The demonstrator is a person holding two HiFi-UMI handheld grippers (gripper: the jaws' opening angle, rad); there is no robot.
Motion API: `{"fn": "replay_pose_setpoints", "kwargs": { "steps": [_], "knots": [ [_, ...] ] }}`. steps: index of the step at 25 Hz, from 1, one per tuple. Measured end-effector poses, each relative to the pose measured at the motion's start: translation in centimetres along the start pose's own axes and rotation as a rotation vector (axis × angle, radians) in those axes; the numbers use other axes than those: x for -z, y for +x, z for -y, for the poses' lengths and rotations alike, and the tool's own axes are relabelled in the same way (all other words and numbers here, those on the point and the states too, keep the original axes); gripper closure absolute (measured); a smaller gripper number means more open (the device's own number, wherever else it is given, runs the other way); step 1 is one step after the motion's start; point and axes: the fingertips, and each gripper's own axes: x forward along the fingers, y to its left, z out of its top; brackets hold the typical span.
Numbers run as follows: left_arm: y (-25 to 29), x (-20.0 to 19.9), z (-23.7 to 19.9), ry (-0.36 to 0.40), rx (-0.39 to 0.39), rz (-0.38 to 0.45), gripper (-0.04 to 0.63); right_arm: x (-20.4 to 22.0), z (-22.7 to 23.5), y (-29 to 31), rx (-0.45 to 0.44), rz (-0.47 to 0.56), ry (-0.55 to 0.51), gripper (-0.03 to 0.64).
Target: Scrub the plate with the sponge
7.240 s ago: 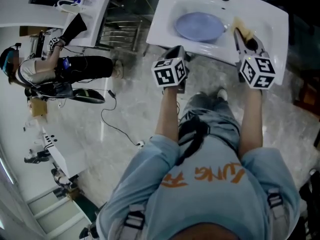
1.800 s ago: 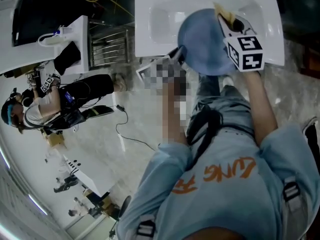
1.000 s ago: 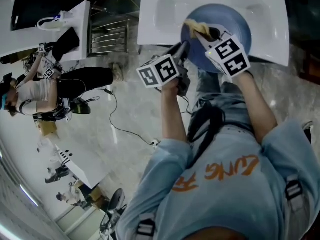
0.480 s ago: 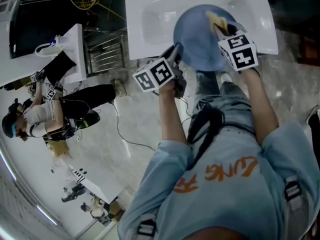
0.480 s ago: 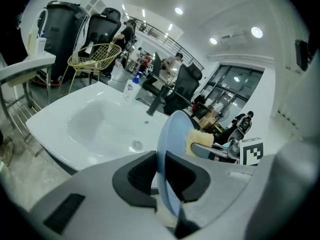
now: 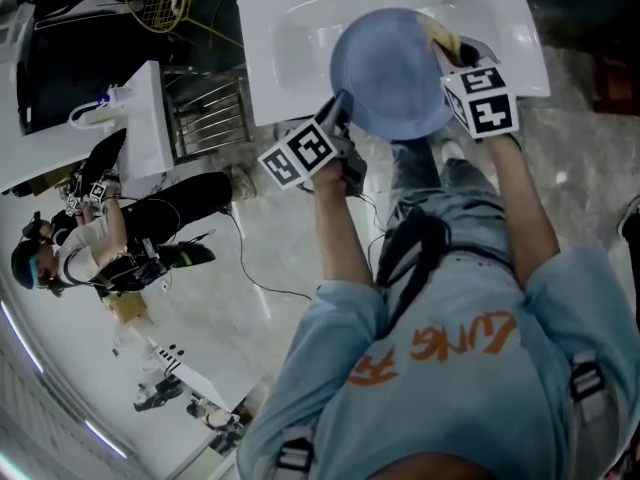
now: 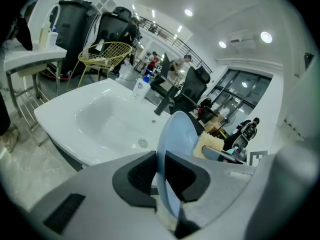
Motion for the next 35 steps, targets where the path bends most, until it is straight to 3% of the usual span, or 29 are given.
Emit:
{"fn": "replay_pose_setpoints", "kwargs": {
  "steps": [4,7,12,16,22,35],
  "knots": [
    [-0.7,-0.1,-0.8,-0.035,-0.007,0.038,0.554,-2.9,-5.3,0.0,-0.172,0.11,-0.026,0.58],
    [-1.5,-0.5,-1.1,-0.061,-0.009,0.065,0.554,-4.2,-10.7,0.0,-0.31,0.126,-0.071,0.58],
    [-3.0,-0.9,-1.6,-0.107,-0.029,0.131,0.554,-2.8,-18.1,-0.2,-0.54,0.049,-0.15,0.58],
    [-4.1,-1.6,-2.4,-0.143,-0.021,0.193,0.554,-0.6,-21.7,0.3,-0.642,-0.086,-0.166,0.58],
    [-4.8,-1.0,-3.6,-0.16,-0.012,0.222,0.554,2.5,-21.5,1.6,-0.596,-0.174,-0.187,0.58],
    [-4.9,-1.3,-3.7,-0.148,-0.055,0.177,0.549,2.6,-9.8,2.9,-0.304,-0.204,-0.054,0.578]
  ]
}}
